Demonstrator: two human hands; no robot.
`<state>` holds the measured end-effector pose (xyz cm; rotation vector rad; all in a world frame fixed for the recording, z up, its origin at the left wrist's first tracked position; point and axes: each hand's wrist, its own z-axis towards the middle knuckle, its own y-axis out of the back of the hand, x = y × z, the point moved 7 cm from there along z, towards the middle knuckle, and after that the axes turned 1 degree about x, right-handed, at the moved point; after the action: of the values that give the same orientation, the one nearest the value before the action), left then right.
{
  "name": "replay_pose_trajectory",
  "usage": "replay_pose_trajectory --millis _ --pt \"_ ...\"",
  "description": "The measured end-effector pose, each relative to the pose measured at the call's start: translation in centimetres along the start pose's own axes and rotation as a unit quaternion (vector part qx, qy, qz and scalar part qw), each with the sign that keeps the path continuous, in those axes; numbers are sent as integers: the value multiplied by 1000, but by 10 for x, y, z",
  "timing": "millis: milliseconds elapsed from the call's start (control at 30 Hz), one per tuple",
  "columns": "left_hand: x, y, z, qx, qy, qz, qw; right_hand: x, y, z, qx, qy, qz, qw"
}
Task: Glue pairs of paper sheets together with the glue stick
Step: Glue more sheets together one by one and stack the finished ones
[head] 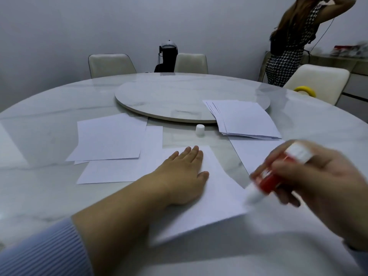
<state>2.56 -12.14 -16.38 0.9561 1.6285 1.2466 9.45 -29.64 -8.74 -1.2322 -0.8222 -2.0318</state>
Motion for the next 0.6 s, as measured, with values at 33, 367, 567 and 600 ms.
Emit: replay_pose_trajectory --millis 33,367,567,600 --pt "-2 1 -2 20 -15 3 1000 -2 17 3 -54 -5 64 996" --pt "-33 9 -39 155 -193 -24 969 -4 44 21 -170 21 65 983" --pt "-27 3 -28 -43 -6 -58 997 -22 -1 45 -137 14 -85 987" --pt "-27 -6 -26 -23 11 -21 999 -25 -7 50 -122 6 -122 985"
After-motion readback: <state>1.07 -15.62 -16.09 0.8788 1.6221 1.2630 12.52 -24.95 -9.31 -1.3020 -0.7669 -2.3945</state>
